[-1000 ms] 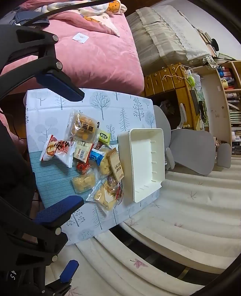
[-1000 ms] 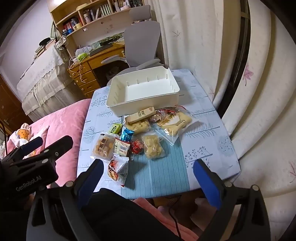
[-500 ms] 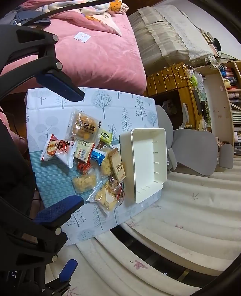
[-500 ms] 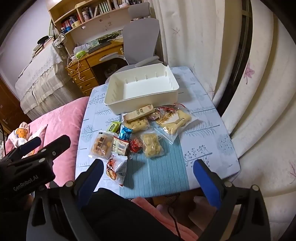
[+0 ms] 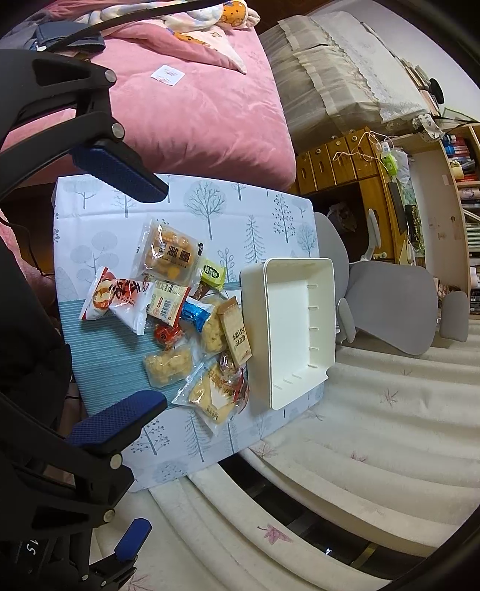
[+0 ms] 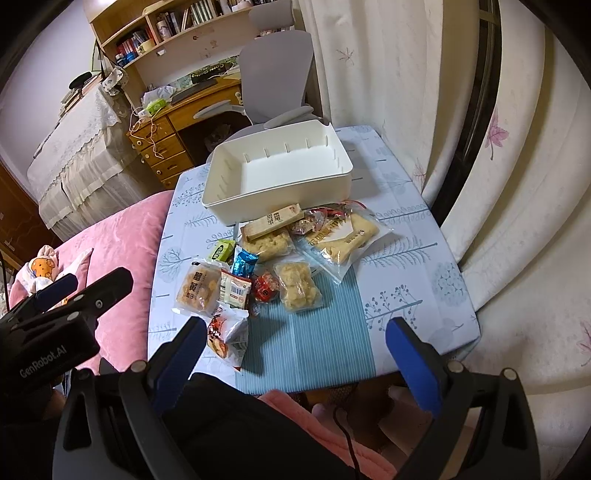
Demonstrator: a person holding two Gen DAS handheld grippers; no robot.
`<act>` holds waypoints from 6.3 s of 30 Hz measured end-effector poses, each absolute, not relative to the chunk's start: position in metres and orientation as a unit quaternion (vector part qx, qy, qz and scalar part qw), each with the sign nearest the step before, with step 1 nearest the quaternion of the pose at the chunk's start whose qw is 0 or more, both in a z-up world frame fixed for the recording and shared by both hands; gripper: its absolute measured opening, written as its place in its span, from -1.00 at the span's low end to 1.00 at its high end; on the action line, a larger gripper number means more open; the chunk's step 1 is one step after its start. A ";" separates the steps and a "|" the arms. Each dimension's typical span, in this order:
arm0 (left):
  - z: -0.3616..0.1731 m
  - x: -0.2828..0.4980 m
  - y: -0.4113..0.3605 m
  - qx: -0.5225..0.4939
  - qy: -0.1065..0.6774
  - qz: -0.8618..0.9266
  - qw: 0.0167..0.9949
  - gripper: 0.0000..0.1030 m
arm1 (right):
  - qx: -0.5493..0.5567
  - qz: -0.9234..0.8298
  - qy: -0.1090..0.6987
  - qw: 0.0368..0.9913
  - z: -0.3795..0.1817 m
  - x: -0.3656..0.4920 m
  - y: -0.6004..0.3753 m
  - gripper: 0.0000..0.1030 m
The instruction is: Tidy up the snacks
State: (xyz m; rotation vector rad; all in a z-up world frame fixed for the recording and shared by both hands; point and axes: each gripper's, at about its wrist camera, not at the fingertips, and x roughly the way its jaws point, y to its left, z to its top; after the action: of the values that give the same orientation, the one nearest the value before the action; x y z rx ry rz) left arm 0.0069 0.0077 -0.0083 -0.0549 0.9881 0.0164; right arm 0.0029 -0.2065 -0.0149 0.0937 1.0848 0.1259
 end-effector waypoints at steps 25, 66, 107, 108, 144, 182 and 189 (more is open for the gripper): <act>-0.003 0.016 -0.021 -0.050 0.481 0.061 0.873 0.90 | 0.020 0.094 0.518 0.850 -0.013 0.026 -0.241 0.90; -0.053 0.085 0.088 -0.019 0.528 -0.056 0.847 0.89 | 0.076 0.014 0.521 0.850 -0.051 0.050 -0.157 0.90; -0.309 0.182 0.061 0.030 0.733 -0.142 0.665 0.58 | 0.104 -0.083 0.630 0.765 -0.250 0.043 -0.066 0.18; -0.310 0.184 0.063 0.025 0.735 -0.140 0.663 0.57 | 0.101 -0.083 0.629 0.766 -0.249 0.043 -0.066 0.06; -0.151 0.157 0.135 -0.120 0.708 -0.051 0.694 0.36 | 0.147 -0.019 0.658 0.739 -0.106 0.131 -0.146 -0.02; -0.072 0.318 0.035 -0.209 0.556 0.027 0.804 0.73 | 0.075 0.168 0.502 0.845 -0.080 0.352 -0.222 0.41; -0.069 0.298 0.040 -0.208 0.558 0.022 0.803 0.73 | 0.090 0.158 0.496 0.849 -0.073 0.338 -0.227 0.41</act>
State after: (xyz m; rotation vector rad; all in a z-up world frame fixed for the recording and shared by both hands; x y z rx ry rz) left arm 0.2982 0.0399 -0.0688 -0.4453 1.1947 0.0464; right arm 0.3379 -0.2272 -0.0731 0.1904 1.0453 0.3336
